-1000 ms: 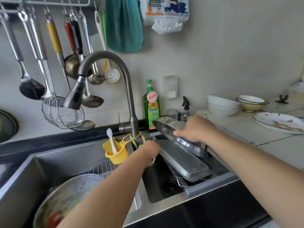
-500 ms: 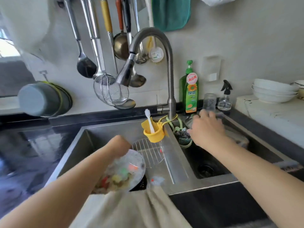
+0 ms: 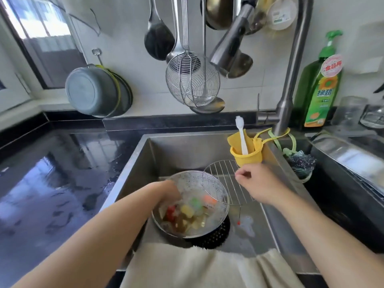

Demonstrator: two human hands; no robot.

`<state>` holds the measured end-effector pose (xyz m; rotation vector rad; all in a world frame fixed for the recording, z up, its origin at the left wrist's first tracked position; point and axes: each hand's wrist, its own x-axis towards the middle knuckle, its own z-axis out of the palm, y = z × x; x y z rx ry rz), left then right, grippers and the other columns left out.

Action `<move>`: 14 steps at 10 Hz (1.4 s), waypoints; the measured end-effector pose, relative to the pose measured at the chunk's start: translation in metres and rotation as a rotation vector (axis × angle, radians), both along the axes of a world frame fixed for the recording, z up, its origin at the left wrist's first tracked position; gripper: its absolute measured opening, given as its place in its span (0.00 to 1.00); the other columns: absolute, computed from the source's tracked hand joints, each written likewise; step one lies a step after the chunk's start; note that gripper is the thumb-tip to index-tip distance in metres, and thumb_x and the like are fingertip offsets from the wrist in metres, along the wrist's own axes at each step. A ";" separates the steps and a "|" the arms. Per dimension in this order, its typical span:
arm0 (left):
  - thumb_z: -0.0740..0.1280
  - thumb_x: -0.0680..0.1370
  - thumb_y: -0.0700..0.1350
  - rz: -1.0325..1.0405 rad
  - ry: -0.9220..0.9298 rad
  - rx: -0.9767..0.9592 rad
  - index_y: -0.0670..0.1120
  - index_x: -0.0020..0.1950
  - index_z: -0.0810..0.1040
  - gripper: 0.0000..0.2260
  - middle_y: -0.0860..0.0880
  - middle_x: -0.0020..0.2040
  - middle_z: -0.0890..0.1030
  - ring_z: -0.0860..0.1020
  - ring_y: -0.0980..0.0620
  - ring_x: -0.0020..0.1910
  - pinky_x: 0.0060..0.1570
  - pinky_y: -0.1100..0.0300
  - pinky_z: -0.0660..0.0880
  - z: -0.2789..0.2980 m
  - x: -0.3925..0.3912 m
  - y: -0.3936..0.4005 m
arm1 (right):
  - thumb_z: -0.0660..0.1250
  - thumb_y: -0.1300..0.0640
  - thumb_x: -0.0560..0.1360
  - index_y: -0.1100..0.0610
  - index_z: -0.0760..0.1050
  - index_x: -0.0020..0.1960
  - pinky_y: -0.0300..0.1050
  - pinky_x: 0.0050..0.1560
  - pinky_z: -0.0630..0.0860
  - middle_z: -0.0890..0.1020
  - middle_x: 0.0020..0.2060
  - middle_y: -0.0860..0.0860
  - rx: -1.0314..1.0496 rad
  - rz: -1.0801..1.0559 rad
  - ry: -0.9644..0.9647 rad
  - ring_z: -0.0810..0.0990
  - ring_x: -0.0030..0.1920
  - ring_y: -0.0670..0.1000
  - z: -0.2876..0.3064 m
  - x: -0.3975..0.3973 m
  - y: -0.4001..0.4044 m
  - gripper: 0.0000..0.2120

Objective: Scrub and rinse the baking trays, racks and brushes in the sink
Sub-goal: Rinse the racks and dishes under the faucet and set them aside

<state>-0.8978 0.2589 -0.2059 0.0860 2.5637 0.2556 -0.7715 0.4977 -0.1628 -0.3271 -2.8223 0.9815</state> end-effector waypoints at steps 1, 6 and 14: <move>0.50 0.89 0.55 0.018 -0.017 0.065 0.42 0.82 0.63 0.25 0.43 0.79 0.69 0.71 0.44 0.74 0.73 0.53 0.66 -0.033 -0.017 0.031 | 0.66 0.56 0.80 0.52 0.83 0.46 0.46 0.40 0.78 0.84 0.38 0.45 -0.007 -0.003 -0.017 0.79 0.37 0.48 -0.005 -0.004 0.006 0.08; 0.64 0.82 0.47 -0.089 0.049 -0.123 0.54 0.85 0.45 0.38 0.40 0.84 0.39 0.43 0.26 0.80 0.77 0.30 0.51 -0.103 -0.043 0.091 | 0.65 0.55 0.79 0.50 0.83 0.47 0.47 0.55 0.77 0.81 0.43 0.41 0.046 0.064 -0.089 0.78 0.50 0.46 -0.018 -0.009 0.007 0.08; 0.64 0.79 0.28 0.466 -0.078 0.837 0.38 0.43 0.74 0.08 0.40 0.33 0.73 0.72 0.46 0.29 0.36 0.54 0.72 0.010 -0.008 0.002 | 0.63 0.53 0.82 0.49 0.81 0.52 0.49 0.54 0.79 0.83 0.47 0.44 0.056 0.093 -0.209 0.80 0.50 0.47 -0.002 0.001 0.005 0.08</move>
